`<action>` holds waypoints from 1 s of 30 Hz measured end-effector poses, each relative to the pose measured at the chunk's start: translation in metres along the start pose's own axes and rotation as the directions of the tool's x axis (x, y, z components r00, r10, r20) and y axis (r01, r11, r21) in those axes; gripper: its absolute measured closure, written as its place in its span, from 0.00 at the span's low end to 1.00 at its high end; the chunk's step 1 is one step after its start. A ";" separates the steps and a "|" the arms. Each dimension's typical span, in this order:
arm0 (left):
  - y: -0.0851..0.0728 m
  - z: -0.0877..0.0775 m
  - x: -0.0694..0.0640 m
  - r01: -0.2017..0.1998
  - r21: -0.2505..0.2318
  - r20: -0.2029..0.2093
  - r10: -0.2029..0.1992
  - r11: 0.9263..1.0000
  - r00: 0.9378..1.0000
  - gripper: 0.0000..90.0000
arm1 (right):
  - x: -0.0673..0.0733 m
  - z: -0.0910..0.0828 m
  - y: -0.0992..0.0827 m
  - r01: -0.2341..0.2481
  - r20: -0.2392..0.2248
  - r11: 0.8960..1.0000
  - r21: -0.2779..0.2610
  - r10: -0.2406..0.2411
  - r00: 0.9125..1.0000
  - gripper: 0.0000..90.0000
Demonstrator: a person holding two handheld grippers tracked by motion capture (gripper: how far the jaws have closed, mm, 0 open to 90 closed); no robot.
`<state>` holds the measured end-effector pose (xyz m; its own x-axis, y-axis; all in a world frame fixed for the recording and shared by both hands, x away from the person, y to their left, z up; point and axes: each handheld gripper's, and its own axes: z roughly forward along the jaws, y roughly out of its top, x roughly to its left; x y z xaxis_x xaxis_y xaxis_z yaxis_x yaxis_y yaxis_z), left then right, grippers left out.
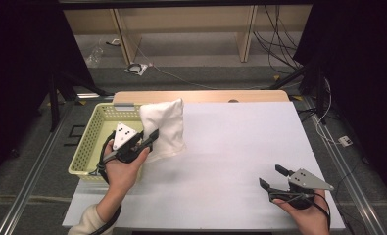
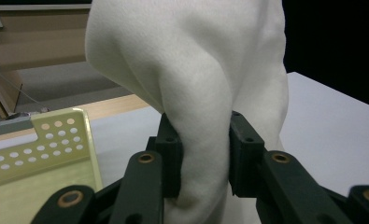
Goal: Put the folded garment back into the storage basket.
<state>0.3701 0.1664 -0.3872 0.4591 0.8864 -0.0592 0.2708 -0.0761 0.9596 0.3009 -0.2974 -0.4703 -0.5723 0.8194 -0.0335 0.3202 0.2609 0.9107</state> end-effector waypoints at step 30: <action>0.004 -0.004 0.015 0.024 -0.003 -0.031 -0.024 1.000 0.999 0.77 | -0.001 0.001 0.000 -0.009 0.001 1.000 0.003 0.009 1.000 0.28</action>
<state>0.3742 0.1811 -0.3832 0.4261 0.9017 -0.0735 0.2792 -0.0538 0.9587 0.3022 -0.2974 -0.4708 -0.5687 0.8221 -0.0259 0.3278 0.2554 0.9096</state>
